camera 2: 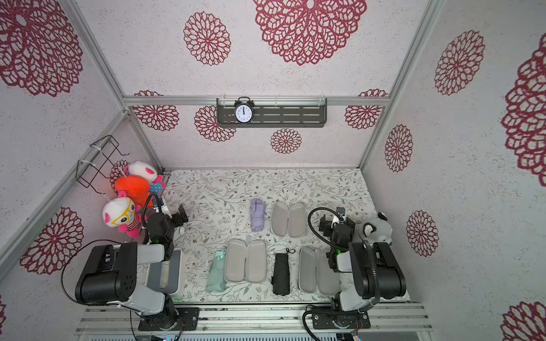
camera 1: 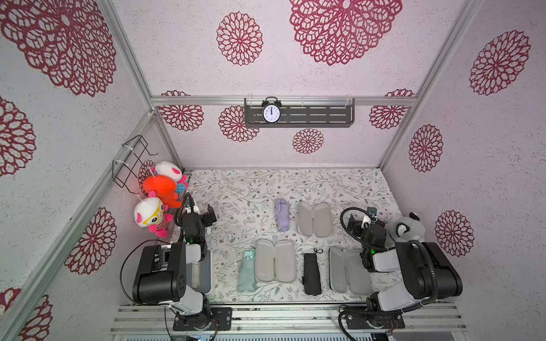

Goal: Put umbrellas into zippered umbrella sleeves
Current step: Pick up the umbrella from the center of the board.

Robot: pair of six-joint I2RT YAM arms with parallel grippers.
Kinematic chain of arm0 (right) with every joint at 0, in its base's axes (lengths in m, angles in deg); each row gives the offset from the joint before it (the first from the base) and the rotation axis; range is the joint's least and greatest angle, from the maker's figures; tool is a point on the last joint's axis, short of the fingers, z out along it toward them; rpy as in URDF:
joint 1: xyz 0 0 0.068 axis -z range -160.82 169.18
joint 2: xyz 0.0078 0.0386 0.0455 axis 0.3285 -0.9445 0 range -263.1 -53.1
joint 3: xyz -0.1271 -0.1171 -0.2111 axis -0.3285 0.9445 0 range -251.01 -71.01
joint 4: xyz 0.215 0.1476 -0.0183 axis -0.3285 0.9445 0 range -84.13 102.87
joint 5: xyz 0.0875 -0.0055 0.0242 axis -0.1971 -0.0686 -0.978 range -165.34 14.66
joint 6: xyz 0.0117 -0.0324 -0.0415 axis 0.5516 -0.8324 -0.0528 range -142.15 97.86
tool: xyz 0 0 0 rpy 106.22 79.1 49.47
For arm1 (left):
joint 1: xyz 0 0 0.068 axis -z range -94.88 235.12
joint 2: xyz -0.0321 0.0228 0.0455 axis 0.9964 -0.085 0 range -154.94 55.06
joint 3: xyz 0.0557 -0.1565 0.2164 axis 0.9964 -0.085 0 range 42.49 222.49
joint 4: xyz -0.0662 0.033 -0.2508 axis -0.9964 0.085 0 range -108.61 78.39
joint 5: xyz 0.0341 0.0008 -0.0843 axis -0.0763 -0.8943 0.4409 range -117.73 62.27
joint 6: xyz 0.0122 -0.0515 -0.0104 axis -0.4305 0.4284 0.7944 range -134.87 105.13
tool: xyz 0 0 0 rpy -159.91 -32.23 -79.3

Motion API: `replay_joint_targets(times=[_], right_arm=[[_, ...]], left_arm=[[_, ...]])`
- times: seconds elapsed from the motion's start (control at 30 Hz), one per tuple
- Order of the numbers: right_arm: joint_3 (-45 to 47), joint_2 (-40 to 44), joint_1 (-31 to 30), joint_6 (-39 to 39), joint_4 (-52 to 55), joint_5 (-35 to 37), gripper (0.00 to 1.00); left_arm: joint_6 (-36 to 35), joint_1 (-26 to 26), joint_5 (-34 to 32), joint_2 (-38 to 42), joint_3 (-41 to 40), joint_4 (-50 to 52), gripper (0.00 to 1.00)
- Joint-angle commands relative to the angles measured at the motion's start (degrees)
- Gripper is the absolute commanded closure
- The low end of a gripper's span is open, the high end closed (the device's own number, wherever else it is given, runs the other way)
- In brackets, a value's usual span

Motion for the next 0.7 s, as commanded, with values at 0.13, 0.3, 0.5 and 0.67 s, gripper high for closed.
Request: replay_joint_targets(times=[0.13,0.3,0.5,0.67], right_arm=[[-0.7,0.3,0.2,0.8,-2.6,-0.2,0.01],[-0.7,0.3,0.2,0.9,-2.7,-0.2,0.01],[-0.7,0.3,0.2,0.9,-2.8,-0.3,0.01],[-0.6,0.3,0.2,0.9,-2.8,-0.2,0.01]], left_arm=[[-0.9,-0.2,-0.2,0.1,0.2,-0.3,0.02],[-0.9,-0.2,-0.2,0.1,0.1,-0.4,0.02],[-0.9,-0.2,-0.2,0.1,0.2,-0.4,0.02],[-0.9,-0.2,-0.2,0.1,0.2,-0.4,0.02]])
